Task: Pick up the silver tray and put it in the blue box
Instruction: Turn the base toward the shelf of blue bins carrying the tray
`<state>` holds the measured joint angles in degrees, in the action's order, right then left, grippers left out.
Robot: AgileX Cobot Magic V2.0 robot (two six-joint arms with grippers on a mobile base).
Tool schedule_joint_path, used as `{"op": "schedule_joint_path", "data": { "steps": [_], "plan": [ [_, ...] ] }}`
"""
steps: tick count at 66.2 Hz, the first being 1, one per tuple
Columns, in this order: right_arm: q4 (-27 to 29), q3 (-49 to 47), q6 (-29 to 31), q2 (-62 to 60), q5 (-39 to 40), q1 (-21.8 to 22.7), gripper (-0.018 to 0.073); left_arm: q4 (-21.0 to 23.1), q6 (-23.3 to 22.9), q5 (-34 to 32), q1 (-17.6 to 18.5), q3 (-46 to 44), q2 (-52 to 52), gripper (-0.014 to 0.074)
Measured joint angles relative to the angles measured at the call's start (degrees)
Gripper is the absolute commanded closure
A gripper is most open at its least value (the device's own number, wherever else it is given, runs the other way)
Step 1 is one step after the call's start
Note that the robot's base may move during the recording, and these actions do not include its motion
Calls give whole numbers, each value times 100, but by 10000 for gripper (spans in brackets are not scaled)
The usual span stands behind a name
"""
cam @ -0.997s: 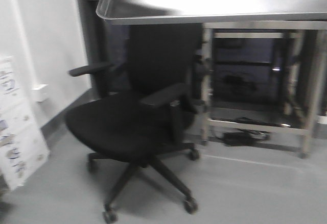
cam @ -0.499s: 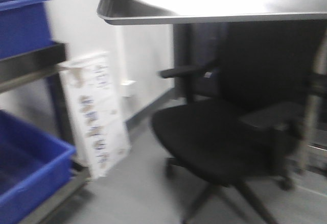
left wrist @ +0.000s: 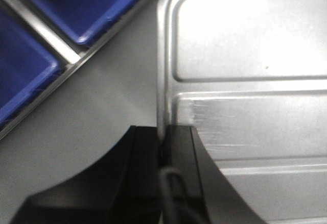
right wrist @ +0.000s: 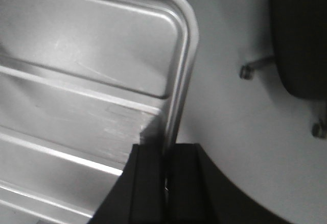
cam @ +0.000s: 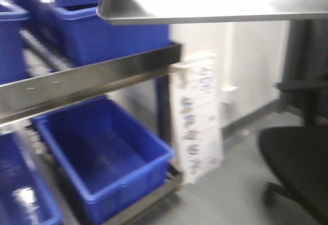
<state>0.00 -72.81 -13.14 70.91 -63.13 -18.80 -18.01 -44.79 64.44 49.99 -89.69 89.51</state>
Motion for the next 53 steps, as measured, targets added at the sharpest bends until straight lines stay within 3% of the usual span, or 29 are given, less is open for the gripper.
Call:
{"op": "schedule_joint_path", "data": {
  "steps": [53],
  "plan": [
    [0,0,0,0,0,0,501,0,0,0,0,0,0,701]
  ]
}}
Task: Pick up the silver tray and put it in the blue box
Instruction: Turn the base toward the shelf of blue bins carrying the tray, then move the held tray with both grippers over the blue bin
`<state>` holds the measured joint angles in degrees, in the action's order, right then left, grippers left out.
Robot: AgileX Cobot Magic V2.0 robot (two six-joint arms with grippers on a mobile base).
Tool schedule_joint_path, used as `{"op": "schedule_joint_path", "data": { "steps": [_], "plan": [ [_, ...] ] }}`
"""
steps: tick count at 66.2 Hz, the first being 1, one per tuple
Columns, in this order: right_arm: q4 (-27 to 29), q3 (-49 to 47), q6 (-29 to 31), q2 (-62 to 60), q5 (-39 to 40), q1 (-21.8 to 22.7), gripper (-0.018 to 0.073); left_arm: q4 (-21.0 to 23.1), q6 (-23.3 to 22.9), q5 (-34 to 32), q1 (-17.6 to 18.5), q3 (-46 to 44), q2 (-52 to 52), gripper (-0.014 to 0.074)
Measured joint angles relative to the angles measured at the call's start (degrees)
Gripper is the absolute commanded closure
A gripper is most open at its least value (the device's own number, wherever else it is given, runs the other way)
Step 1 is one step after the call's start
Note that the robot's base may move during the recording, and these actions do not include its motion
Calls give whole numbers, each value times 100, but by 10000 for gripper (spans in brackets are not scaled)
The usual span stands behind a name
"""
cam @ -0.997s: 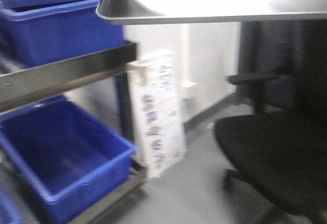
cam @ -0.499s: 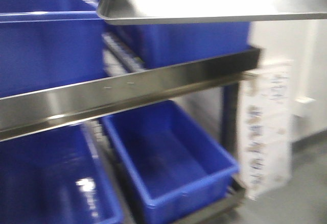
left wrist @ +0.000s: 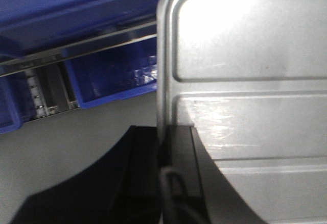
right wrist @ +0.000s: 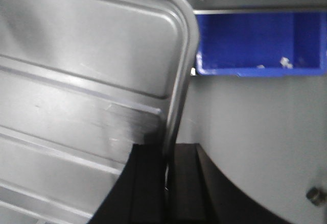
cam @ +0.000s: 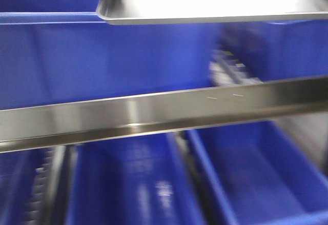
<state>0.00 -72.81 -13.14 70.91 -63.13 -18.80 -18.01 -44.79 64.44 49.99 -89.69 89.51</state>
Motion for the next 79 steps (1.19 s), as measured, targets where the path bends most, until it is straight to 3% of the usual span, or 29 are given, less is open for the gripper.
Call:
{"op": "schedule_joint_path", "data": {
  "steps": [79],
  "plan": [
    [0,0,0,0,0,0,501,0,0,11,0,0,0,701]
  ]
}}
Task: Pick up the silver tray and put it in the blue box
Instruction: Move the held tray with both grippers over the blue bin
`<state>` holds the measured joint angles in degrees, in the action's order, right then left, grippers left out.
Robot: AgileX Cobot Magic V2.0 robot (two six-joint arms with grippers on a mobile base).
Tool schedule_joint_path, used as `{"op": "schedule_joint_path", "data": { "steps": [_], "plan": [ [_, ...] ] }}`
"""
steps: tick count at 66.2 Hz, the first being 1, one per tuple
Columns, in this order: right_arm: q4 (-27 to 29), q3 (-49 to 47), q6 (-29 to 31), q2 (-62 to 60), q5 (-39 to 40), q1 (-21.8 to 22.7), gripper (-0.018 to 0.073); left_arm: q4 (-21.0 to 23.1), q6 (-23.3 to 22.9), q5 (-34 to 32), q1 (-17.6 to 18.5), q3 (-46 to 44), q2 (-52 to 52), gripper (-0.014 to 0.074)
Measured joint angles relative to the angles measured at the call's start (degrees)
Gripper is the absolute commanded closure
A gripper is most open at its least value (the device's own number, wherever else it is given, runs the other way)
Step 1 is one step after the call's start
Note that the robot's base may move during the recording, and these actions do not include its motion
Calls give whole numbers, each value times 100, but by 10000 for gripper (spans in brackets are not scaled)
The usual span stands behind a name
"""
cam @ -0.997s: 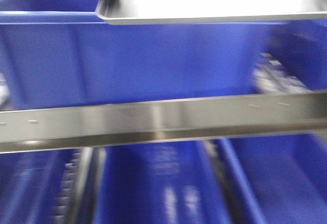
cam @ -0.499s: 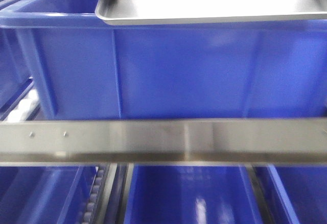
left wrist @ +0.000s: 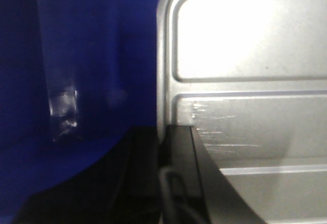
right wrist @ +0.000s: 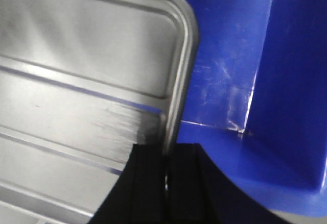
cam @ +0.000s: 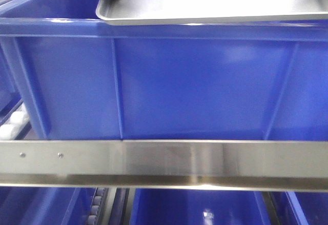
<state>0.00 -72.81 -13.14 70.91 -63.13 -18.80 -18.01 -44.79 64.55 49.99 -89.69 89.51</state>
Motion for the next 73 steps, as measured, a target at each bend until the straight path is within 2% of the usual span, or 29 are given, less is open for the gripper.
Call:
{"op": "schedule_joint_path", "data": {
  "steps": [73],
  "plan": [
    [0,0,0,0,0,0,501,0,0,0,0,0,0,701]
  ]
}}
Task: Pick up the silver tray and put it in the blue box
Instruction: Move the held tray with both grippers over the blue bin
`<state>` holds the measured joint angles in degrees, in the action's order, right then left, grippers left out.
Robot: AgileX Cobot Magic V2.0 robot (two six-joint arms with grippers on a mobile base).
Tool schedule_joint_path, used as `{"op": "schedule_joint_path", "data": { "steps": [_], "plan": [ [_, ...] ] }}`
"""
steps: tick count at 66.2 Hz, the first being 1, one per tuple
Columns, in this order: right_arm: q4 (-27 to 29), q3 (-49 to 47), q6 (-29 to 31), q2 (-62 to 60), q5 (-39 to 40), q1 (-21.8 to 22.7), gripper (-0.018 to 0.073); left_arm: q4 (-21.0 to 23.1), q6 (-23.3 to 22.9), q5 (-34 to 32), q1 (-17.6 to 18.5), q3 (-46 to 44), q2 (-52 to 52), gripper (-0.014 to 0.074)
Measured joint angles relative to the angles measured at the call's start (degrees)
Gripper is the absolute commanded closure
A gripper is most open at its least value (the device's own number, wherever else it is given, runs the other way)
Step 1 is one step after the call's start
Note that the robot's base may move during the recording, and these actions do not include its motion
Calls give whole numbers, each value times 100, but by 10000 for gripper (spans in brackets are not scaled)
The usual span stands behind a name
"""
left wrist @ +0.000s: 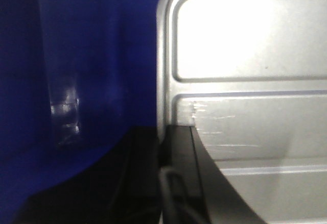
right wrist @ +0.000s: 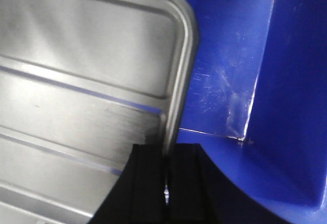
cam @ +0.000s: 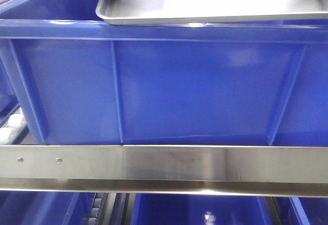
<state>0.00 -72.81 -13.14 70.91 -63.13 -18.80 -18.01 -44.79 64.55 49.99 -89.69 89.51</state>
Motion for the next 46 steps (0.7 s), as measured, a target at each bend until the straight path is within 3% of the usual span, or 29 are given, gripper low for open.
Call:
{"op": "schedule_joint_path", "data": {
  "steps": [21,33,46],
  "plan": [
    [0,-53,0,0,0,0,501,-24,12,-31,0,-43,0,701],
    [-76,-459,0,0,0,0,501,-281,135,-65,-11,-427,10,701],
    [-153,-1068,0,303,20,11,501,-287,325,-202,-333,-889,218,701]
  ]
}}
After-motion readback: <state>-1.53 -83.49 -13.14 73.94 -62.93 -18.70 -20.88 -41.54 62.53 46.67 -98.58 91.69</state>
